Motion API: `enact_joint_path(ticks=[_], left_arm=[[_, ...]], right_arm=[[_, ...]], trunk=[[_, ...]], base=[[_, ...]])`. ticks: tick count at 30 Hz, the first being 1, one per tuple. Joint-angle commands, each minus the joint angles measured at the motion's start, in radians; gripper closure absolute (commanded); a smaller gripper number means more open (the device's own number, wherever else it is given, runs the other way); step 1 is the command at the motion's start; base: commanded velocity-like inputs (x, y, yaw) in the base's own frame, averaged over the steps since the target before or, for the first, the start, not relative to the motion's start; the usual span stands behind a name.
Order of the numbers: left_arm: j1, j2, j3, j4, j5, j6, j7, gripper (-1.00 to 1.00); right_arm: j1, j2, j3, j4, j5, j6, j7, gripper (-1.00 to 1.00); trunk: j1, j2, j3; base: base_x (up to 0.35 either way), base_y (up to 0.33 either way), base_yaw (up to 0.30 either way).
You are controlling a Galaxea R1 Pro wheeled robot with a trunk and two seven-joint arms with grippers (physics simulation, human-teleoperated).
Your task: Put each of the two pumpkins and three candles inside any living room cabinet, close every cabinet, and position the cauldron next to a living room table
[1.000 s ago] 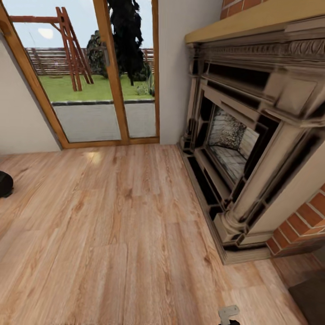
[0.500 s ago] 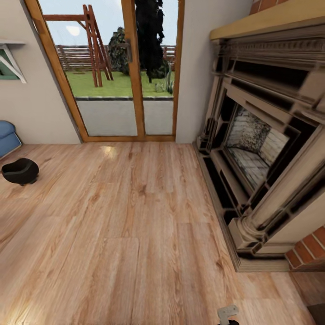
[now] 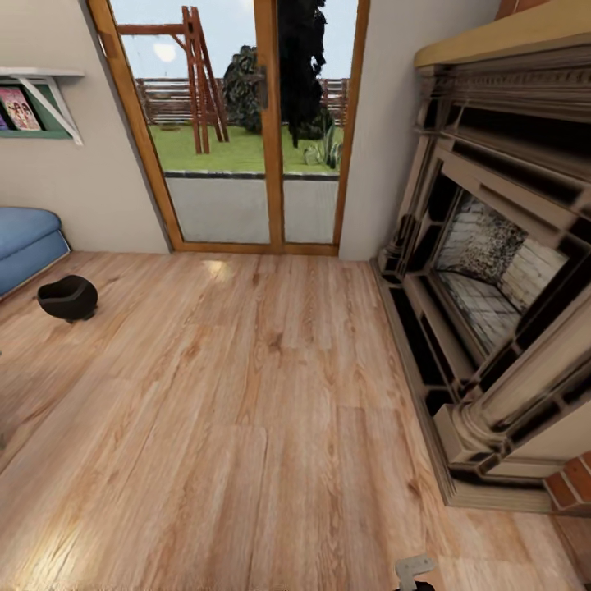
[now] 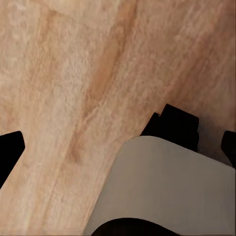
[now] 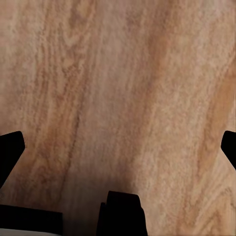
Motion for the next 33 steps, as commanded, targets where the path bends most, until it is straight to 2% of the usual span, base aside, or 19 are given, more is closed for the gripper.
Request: enact_joint_path(ticks=[1, 3, 7, 33], left_arm=[[0.000, 0.000, 0.000, 0.000, -0.001, 0.001, -0.017, -1.00], [0.000, 0.000, 0.000, 0.000, -0.001, 0.003, -0.044, -1.00], [0.000, 0.000, 0.000, 0.002, -0.002, 0.004, -0.054, -1.00], [0.000, 0.002, 0.002, 0.007, -0.002, 0.004, -0.057, -1.00]], right_arm=[[0.000, 0.000, 0.000, 0.000, 0.000, 0.000, 0.000, -1.00], [0.000, 0.000, 0.000, 0.000, 0.000, 0.000, -0.001, -1.00], [0.000, 0.000, 0.000, 0.000, 0.000, 0.000, 0.000, -1.00], [0.000, 0.000, 0.000, 0.000, 0.000, 0.002, 0.000, -1.00]], trunk=[[0.000, 0.000, -0.001], [0.000, 0.000, -0.004], [0.000, 0.000, -0.009], [0.000, 0.000, -0.043]], base=[[0.000, 0.000, 0.206], [0.000, 0.000, 0.194], [0.000, 0.000, 0.188], [0.000, 0.000, 0.184]])
